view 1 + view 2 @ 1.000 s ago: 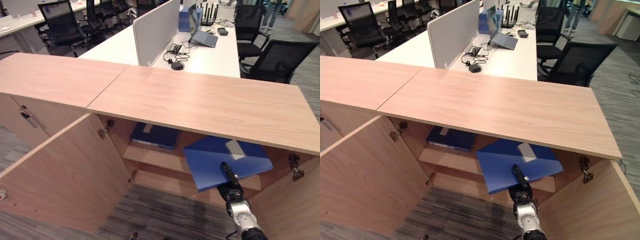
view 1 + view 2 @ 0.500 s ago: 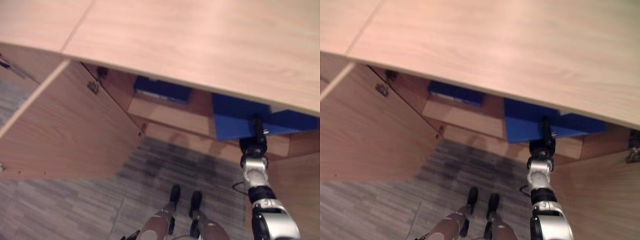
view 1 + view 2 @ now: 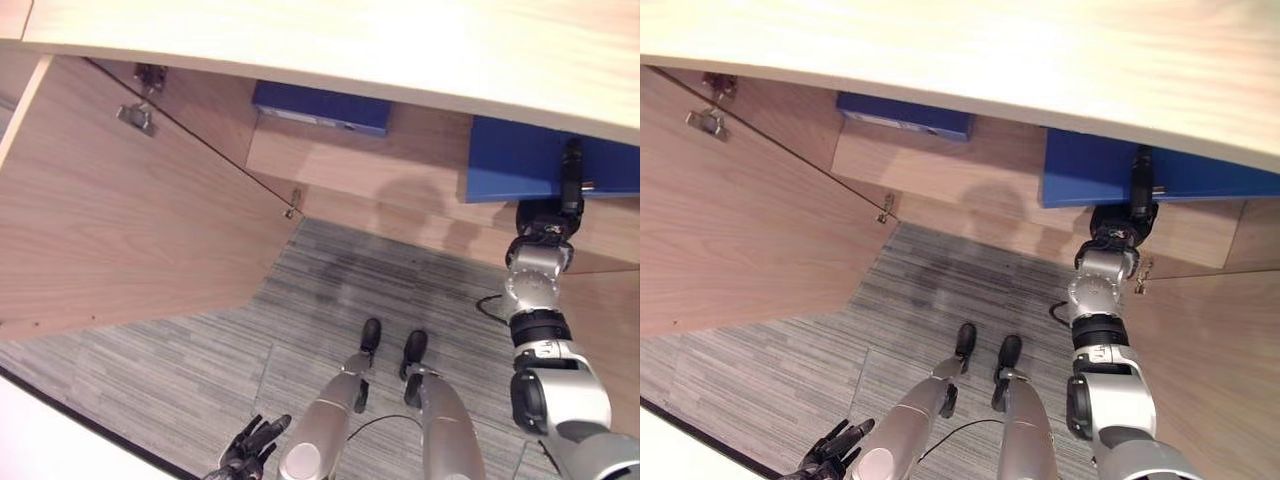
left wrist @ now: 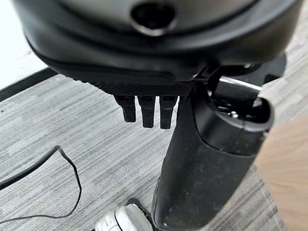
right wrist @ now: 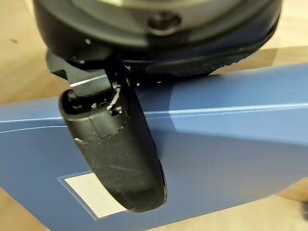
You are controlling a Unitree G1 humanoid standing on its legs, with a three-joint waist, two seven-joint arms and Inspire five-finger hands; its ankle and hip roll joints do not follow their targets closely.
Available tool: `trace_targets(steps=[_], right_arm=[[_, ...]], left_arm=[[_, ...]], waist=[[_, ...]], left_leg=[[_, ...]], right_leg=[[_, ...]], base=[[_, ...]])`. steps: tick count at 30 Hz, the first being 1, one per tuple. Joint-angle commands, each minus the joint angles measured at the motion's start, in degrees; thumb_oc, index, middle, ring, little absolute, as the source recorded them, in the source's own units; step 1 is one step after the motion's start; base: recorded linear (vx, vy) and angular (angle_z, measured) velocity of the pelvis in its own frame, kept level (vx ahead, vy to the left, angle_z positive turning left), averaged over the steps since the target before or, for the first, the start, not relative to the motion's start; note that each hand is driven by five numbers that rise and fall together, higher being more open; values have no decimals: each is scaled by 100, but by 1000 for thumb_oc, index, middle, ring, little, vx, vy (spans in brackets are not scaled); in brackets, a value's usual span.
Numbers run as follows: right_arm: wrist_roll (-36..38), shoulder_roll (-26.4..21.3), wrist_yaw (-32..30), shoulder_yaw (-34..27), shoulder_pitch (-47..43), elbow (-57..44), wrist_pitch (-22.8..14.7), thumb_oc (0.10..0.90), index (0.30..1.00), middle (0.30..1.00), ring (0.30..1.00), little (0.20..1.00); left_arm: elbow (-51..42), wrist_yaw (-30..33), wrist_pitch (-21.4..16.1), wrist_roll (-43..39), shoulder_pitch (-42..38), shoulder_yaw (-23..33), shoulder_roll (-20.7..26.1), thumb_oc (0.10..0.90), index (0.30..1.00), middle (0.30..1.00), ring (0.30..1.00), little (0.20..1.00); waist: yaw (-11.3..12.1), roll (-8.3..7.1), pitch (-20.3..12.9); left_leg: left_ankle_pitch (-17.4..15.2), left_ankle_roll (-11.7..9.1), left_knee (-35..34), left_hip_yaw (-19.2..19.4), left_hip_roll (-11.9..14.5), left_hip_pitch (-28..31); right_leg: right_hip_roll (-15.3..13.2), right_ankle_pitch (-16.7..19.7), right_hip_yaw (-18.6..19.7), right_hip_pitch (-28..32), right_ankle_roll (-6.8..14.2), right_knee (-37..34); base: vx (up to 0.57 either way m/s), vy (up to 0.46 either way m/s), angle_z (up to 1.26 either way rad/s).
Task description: Put the empty folder in the office cabinet
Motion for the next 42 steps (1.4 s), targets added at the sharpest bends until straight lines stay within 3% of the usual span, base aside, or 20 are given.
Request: trace_targets(steps=[1, 3, 9, 10, 11, 17, 18, 26, 27, 28, 42], right_arm=[[-267, -465, 234, 226, -580, -543, -340, 400, 300, 300, 300, 300], [-246, -585, 206, 205, -742, -460, -369, 400, 300, 300, 300, 300], [-194, -1008, 86, 346, -1395, -169, -421, 400, 300, 300, 300, 300], [-214, -1106, 65, 422, -1515, -50, -353, 400, 300, 300, 300, 300], [-212, -1111, 67, 428, -1526, -40, -349, 400, 300, 300, 300, 300], [-275, -1185, -31, 698, -1945, 312, -191, 400, 300, 300, 300, 300], [-286, -1188, -67, 755, -2029, 375, -165, 400, 300, 300, 300, 300], [-206, -1178, -189, 983, -2414, 868, 63, 400, 300, 300, 300, 300], [-206, -1155, -224, 997, -2442, 917, 103, 715, 773, 773, 773, 773], [-198, -1142, -236, 999, -2451, 923, 115, 800, 900, 900, 900, 900], [163, -834, -9, 932, -2131, 701, 209, 800, 900, 900, 900, 900]], left_arm=[[223, 12, 10, 107, 480, -175, 489, 800, 900, 900, 900, 900], [215, 17, 4, 111, 473, -161, 536, 800, 900, 900, 900, 900], [-366, 22, -43, -50, 784, -307, 639, 800, 900, 900, 900, 900], [-423, -10, -21, -64, 855, -350, 671, 800, 900, 900, 900, 900], [-423, -8, -18, -66, 852, -350, 665, 800, 900, 900, 900, 900], [-753, -41, 8, -141, 993, -475, 788, 800, 900, 900, 900, 900], [-826, -42, 18, -164, 1006, -506, 809, 800, 900, 900, 900, 900], [-1230, -64, 81, -271, 1244, -693, 967, 800, 900, 900, 900, 900], [-1278, -46, 98, -272, 1287, -705, 991, 800, 900, 900, 900, 900], [-1309, -49, 112, -277, 1308, -719, 999, 800, 900, 900, 900, 900], [-2347, -86, 300, -486, 1776, -979, 1279, 800, 900, 900, 900, 900]], waist=[[-67, -130, -382], [-60, -120, -330], [22, -37, -313], [60, -5, -270], [56, -12, -304], [138, 61, -188], [155, 68, -213], [258, 182, -162], [278, 215, -155], [287, 227, -153], [355, 432, -85]], left_leg=[[-797, -240, 301, -61, -22, 81], [-660, -231, 276, -36, -27, 35], [-699, -227, 84, -76, -22, 170], [-576, -208, 71, -49, -32, 132], [-682, -221, 50, -82, -26, 191], [-535, -178, -7, -42, -29, 176], [-644, -186, -51, -76, -21, 244], [-564, -155, -215, -97, -28, 293], [-553, -149, -235, -97, -32, 300], [-551, -147, -242, -96, -35, 302], [-496, -122, -390, -114, -53, 363]], right_leg=[[-260, -157, -143, 435, 520, -587], [-275, -21, -197, 397, 494, -622], [-247, -89, -139, 478, 556, -707], [-265, 39, -194, 449, 541, -733], [-245, -71, -134, 497, 567, -738], [-251, 96, -189, 456, 573, -771], [-235, -24, -132, 499, 611, -779], [-235, -11, -102, 482, 632, -821], [-240, -16, -101, 463, 635, -804], [-242, -14, -100, 464, 636, -807], [-235, -3, -78, 472, 660, -863]], base=[[-5, -15, -4], [-49, 5, -1], [-3, -2, 0], [0, 0, 0], [-98, 25, 0], [1, -2, -2], [-20, 7, -5], [10, -2, -1], [0, 0, 0], [0, 0, 0], [1, 3, -3]])
